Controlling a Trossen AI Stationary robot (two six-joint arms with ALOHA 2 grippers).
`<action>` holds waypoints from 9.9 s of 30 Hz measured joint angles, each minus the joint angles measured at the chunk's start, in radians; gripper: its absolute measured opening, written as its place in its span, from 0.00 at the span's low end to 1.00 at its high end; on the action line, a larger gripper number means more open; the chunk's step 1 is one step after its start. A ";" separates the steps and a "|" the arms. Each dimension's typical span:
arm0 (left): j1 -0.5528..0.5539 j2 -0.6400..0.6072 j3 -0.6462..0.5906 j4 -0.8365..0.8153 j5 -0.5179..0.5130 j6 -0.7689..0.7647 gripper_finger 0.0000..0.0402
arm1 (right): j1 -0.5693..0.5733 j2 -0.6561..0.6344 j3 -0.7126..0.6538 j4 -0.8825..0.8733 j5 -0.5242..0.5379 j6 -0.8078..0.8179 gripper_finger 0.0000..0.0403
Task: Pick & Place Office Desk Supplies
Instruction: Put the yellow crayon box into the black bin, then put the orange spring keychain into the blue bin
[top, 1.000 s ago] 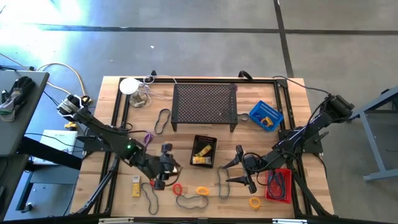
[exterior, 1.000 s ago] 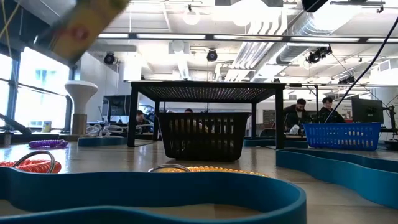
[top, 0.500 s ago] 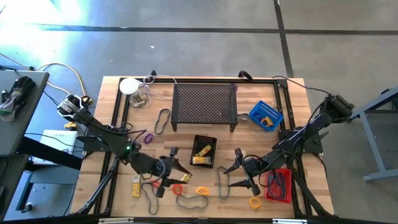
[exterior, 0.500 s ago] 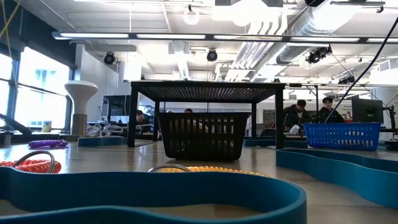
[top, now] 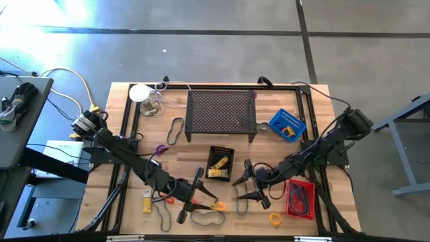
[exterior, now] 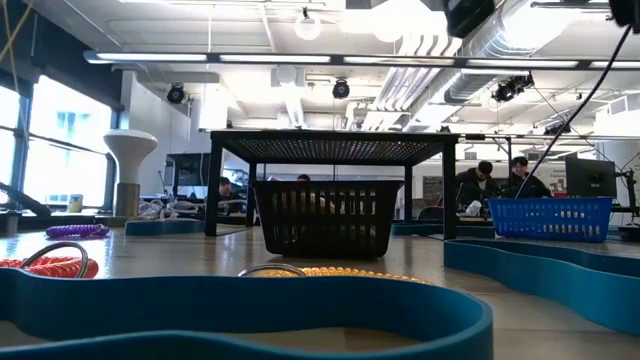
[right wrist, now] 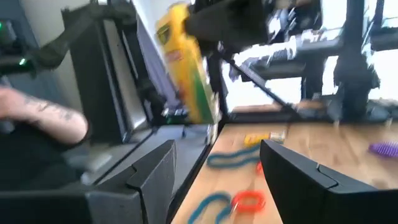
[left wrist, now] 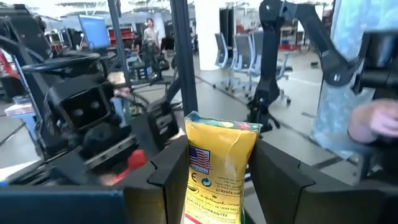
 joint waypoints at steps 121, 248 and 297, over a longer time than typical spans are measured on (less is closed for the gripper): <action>-0.131 0.134 0.000 0.084 -0.463 0.327 0.48 | -0.029 0.116 0.248 -0.695 0.386 0.086 0.12; -0.160 0.134 0.000 -0.075 -0.481 0.104 0.48 | -0.361 0.233 0.806 -1.818 0.020 0.362 0.12; -0.235 0.133 0.000 -0.183 -0.545 0.145 0.48 | -0.361 0.231 0.612 -1.445 -0.014 0.308 0.45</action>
